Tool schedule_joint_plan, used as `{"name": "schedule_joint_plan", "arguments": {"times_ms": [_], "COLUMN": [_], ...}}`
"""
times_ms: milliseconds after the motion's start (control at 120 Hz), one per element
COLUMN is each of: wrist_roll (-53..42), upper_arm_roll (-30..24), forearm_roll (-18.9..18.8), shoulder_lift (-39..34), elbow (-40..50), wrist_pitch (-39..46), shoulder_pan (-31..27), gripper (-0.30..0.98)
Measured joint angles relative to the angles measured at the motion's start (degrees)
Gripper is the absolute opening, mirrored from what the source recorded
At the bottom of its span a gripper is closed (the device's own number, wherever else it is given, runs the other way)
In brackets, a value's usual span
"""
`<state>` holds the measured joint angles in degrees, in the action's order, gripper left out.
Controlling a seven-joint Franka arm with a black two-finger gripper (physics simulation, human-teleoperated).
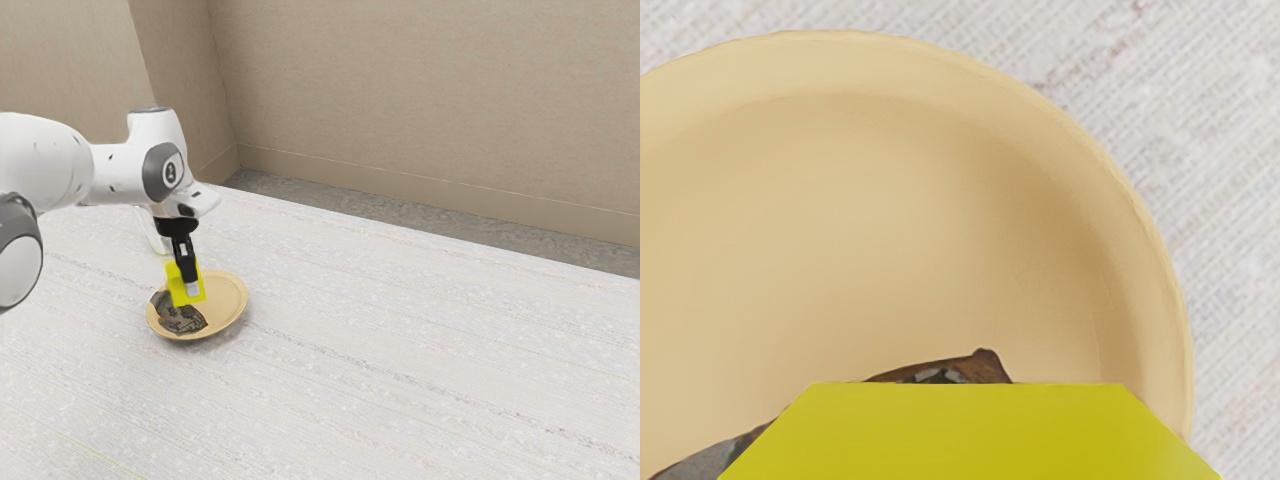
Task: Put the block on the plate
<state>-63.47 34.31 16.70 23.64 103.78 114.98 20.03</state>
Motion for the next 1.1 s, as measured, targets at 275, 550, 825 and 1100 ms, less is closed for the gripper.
{"name": "schedule_joint_plan", "arguments": {"times_ms": [275,550,825,1100], "wrist_roll": [-1.6,-2.7,-3.4,-0.4], "upper_arm_roll": [-1.7,-2.6,-2.6,-12.5], "forearm_roll": [1.2,1.6,1.2,-6.3], "shoulder_lift": [1.8,2.8,0.6,-13.7], "elbow": [0.5,0.3,0.1,-3.1], "wrist_pitch": [2.4,2.8,2.6,-5.4], "shoulder_pan": [-1.1,-1.7,-1.5,0.5], "gripper": [0.38,0.53,0.64,0.67]}}
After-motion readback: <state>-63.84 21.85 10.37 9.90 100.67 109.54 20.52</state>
